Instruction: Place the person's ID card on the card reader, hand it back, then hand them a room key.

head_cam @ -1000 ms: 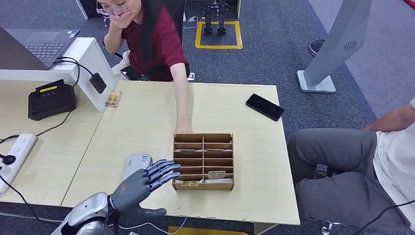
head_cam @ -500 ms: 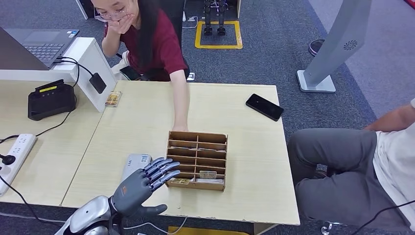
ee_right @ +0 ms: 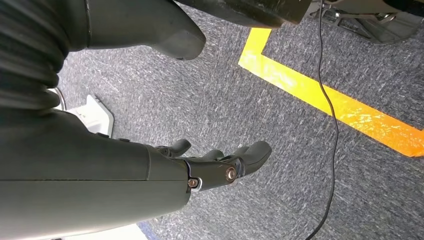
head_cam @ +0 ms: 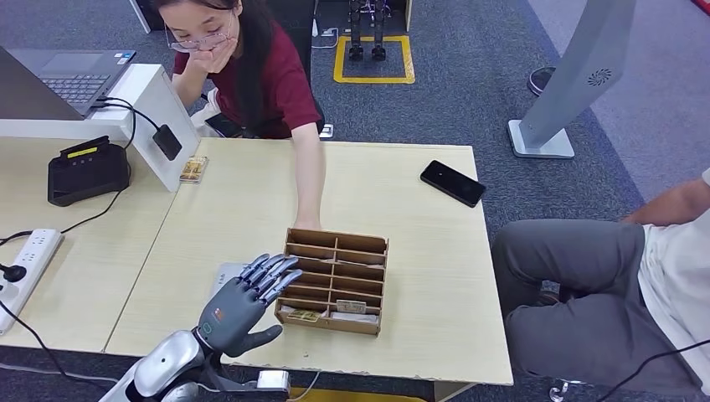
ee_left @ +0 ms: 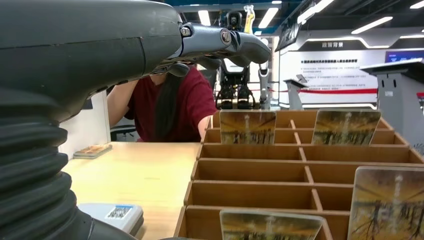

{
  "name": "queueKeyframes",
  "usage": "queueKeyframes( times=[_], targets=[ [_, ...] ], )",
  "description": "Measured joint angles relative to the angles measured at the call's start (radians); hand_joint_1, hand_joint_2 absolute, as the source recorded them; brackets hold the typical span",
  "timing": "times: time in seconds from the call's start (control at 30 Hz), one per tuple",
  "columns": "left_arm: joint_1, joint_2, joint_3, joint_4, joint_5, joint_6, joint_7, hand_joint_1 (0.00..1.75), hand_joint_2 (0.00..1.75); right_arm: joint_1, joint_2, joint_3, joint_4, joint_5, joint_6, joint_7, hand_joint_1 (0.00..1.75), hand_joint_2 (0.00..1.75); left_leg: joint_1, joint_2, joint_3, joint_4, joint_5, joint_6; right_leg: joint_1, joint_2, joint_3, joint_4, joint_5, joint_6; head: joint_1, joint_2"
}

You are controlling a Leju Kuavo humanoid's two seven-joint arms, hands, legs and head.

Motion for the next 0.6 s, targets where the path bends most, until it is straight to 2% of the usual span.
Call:
queueKeyframes(
  times=[0.37, 0.6],
  targets=[
    [-0.006, -0.021, 0.0, 0.065, -0.025, 0.002, 0.005, 0.0, 1.75, 0.0, 0.0, -0.004, 0.0, 0.0, 0.0, 0.0, 0.0, 1.75, 0.0, 0.0, 0.0, 0.0, 0.0, 0.0, 0.0, 0.0, 0.0, 0.0, 0.0, 0.0, 0.0, 0.0],
    [0.009, -0.014, 0.0, 0.065, 0.078, -0.04, -0.059, 0.0, 1.75, 0.0, 0.0, -0.008, 0.0, 0.001, -0.002, -0.004, 0.0, 1.75, 0.0, 0.0, 0.0, 0.0, 0.0, 0.0, 0.0, 0.0, 0.0, 0.0, 0.0, 0.0, 0.0, 0.0]
  ],
)
